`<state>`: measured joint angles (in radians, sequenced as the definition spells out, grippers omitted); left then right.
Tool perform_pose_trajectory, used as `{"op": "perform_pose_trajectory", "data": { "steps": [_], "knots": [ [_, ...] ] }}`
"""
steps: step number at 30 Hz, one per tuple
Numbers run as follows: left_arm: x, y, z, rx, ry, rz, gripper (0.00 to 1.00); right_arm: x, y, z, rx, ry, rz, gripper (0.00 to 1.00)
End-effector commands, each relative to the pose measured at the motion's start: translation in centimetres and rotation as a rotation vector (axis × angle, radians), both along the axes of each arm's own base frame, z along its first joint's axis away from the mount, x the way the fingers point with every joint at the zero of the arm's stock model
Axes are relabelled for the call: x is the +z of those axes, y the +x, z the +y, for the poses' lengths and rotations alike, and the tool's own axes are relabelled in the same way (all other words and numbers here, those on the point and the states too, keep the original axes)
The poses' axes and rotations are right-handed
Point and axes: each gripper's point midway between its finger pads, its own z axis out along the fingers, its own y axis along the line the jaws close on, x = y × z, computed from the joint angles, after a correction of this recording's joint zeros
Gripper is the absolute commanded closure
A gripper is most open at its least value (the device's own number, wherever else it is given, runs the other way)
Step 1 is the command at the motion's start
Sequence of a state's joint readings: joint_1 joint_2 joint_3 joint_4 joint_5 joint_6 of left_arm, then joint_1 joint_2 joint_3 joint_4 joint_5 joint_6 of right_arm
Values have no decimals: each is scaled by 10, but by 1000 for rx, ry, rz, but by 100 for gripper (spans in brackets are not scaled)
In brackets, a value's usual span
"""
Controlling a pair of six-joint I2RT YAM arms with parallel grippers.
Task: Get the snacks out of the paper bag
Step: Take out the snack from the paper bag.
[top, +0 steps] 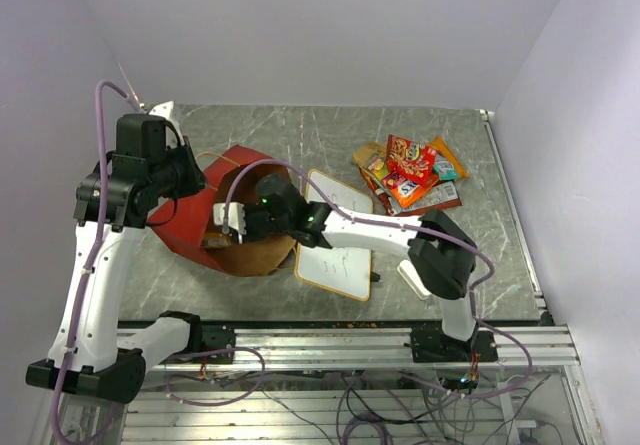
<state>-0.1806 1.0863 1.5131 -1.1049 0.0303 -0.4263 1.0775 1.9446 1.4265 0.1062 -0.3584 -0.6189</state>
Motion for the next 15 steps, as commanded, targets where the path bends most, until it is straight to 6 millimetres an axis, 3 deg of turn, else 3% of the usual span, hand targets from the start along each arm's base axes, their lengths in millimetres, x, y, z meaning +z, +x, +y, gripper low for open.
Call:
{"op": "perform_pose_trajectory", "data": {
  "steps": [1, 5, 9, 12, 15],
  "knots": [
    [4, -2, 2, -2, 16, -32, 93, 2, -17, 32, 114, 57, 21, 64],
    [4, -7, 8, 19, 36, -35, 93, -4, -55, 56, 239, 94, 90, 64],
    [1, -13, 17, 50, 63, -30, 93, 8, -97, 71, 352, 175, 166, 63],
    [-4, -17, 17, 49, 63, -18, 93, 8, -96, 74, 317, 210, 206, 63],
    [-11, -19, 16, 49, 60, 6, 93, 12, -69, 64, 193, 247, 220, 61]
  ]
}}
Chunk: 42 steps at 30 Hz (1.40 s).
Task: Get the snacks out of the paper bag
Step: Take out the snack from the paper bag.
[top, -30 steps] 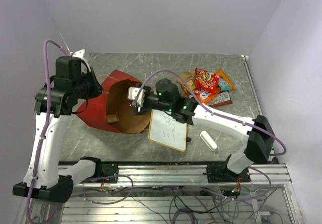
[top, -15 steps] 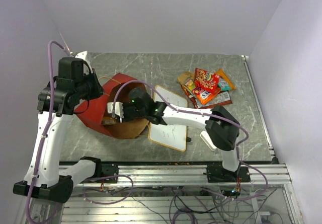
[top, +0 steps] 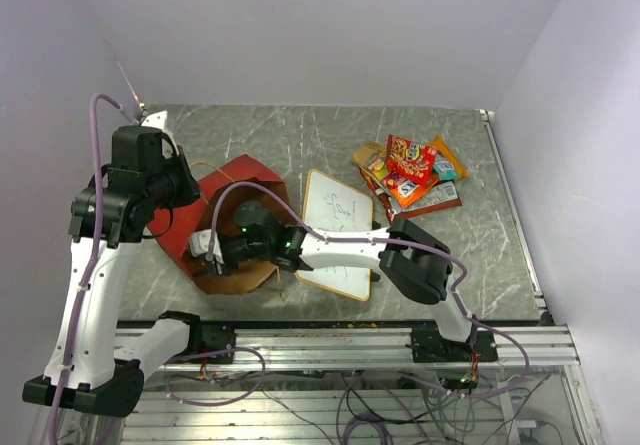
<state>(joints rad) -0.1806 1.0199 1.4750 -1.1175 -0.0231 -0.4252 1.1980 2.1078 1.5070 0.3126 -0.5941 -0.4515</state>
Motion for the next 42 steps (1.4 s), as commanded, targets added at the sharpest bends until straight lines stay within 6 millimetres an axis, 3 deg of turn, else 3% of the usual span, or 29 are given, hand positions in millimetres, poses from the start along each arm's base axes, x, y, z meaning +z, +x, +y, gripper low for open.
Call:
{"op": "perform_pose_trajectory", "data": {
  "steps": [1, 3, 6, 13, 21, 34, 37, 42],
  "knots": [
    [-12, -6, 2, 4, 20, 37, 93, 27, 33, -10, -119, 108, 91, 60],
    [-16, -7, -1, -8, 3, 48, 93, 23, 50, -20, -149, 103, 108, 60],
    [-17, -2, -6, -25, -8, 47, 93, 2, 65, -25, -190, 20, 50, 58],
    [-19, 8, -19, -65, -25, 70, 93, -16, 77, -23, -207, -30, -84, 40],
    [-3, 10, -14, -54, 20, 38, 93, -42, 85, -5, -235, -55, -84, 33],
    [7, 8, -15, -64, 18, -3, 93, -92, 104, 12, -325, -157, -90, 31],
    [8, 8, -17, -72, 21, -5, 93, -96, 104, 17, -336, -149, -82, 31],
    [6, 8, -20, -84, 22, 8, 93, -99, 120, 14, -480, -166, -71, 31]
  ]
}}
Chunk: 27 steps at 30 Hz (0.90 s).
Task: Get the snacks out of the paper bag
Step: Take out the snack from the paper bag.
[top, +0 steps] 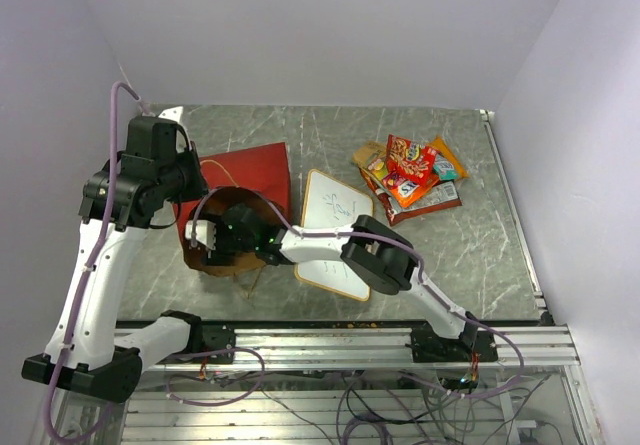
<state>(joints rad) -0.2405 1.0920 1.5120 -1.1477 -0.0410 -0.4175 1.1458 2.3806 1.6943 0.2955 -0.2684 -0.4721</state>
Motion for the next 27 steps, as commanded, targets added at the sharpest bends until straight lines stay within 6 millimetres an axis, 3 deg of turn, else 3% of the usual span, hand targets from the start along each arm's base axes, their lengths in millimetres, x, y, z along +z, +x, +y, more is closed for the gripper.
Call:
{"op": "perform_pose_trajectory", "data": {
  "steps": [1, 4, 9, 16, 24, 27],
  "knots": [
    [16, 2, -6, -33, -10, -54, 93, -6, 19, -6, -140, -38, 4, 32],
    [18, 5, -6, -27, -4, -59, 93, 6, 15, -21, -133, -43, -34, 34],
    [21, 12, -4, 13, -1, -40, 93, 44, 12, -47, -147, -14, -98, 34],
    [42, 23, -8, 13, -7, -32, 93, 85, -2, -78, -159, 82, -118, 34],
    [36, 18, -16, -21, -39, -6, 93, 77, 4, -73, -186, 73, -122, 34],
    [35, 18, -19, -37, -45, 1, 93, 59, 9, -68, -193, 47, -124, 33]
  ]
}}
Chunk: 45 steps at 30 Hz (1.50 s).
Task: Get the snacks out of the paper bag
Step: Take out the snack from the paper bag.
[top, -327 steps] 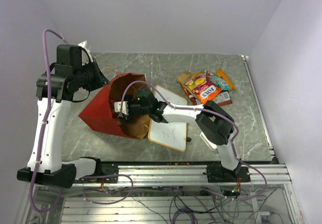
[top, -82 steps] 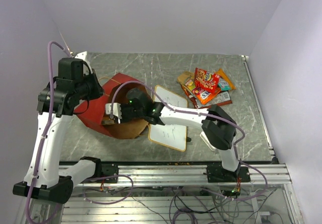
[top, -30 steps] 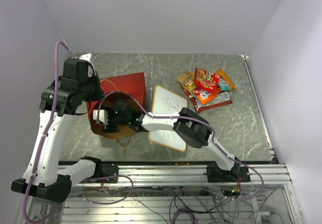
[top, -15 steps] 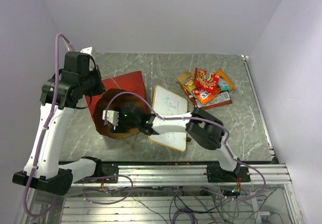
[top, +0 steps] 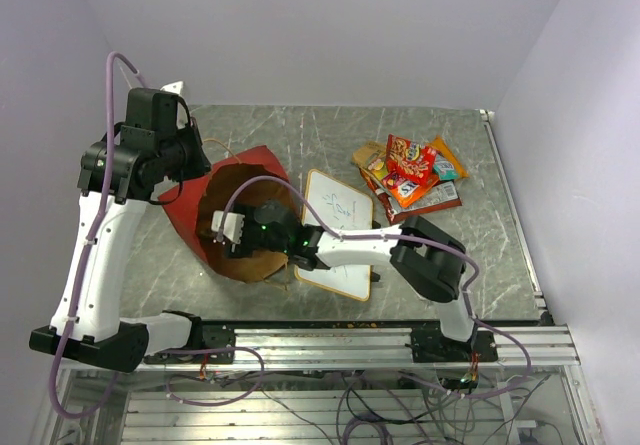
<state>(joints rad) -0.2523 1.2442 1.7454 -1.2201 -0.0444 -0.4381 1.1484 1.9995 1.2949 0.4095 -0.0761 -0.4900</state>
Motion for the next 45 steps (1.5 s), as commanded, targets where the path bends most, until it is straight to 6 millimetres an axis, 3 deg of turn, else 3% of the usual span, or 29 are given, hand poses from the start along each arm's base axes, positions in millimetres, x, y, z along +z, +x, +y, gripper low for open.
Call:
{"op": "perform_pose_trajectory", "data": {
  "steps": [1, 5, 10, 18, 30, 33, 37, 42, 45],
  "knots": [
    [2, -6, -11, -49, -38, 8, 93, -19, 12, 11, -40, -13, -8, 33],
    [0, -5, -18, -72, -61, 16, 93, -28, 21, 13, -102, -16, 20, 34],
    [5, -2, -21, -80, -73, 7, 93, -35, 17, 17, -101, 18, 67, 42],
    [10, -4, -29, -118, -103, -2, 93, -49, 29, 33, -123, -9, 45, 42],
    [8, -5, -34, -136, -130, 6, 93, -95, 50, 39, -199, -113, -9, 40],
    [7, -6, -32, -129, -124, 8, 93, -103, 56, 39, -219, -139, -16, 58],
    [7, -9, -23, -90, -93, 3, 93, -93, 56, 36, -218, -141, -32, 82],
    [5, -7, -6, -11, -30, 11, 93, -61, 49, 27, -190, -111, -39, 100],
    [8, -4, -1, 20, -20, 4, 93, -44, 42, 18, -181, -95, -26, 100]
  ]
}}
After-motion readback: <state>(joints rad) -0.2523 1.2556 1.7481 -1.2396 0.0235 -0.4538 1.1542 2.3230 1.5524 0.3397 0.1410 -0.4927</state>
